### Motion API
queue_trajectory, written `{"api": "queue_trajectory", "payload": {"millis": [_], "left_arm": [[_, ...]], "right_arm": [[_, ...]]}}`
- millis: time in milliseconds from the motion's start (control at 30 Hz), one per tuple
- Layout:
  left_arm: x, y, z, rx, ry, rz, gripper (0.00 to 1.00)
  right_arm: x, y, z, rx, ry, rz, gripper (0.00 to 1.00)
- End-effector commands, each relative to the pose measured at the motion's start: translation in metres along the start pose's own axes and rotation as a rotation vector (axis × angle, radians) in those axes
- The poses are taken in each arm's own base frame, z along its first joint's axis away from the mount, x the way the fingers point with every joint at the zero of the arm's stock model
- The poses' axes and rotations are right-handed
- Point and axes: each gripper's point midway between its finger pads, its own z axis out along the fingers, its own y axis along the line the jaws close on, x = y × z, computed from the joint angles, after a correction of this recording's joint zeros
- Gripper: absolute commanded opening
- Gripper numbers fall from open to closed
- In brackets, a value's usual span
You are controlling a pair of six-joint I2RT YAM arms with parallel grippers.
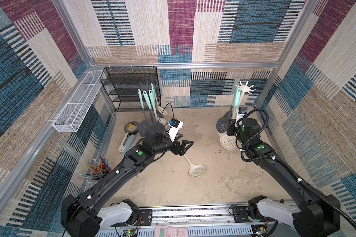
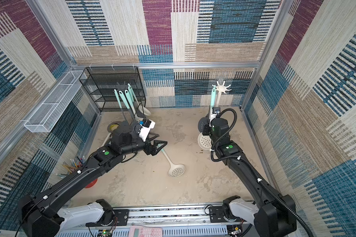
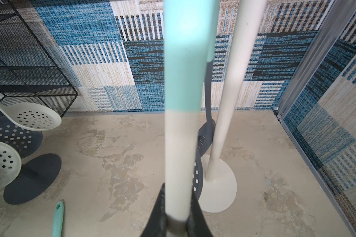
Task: Hang the skimmer on the kitchen utensil rack
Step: Hang the skimmer on the rack.
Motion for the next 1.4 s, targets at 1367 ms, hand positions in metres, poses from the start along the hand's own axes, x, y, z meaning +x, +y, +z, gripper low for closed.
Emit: {"api": "queue_trajectory", "payload": {"millis": [1367], "left_arm": [[-0.006, 0.004, -0.003, -0.028, -0.028, 0.034, 0.86]], "right_arm": [[0.024, -0.015, 0.02, 0.095, 0.083, 0.014, 0.24]]}}
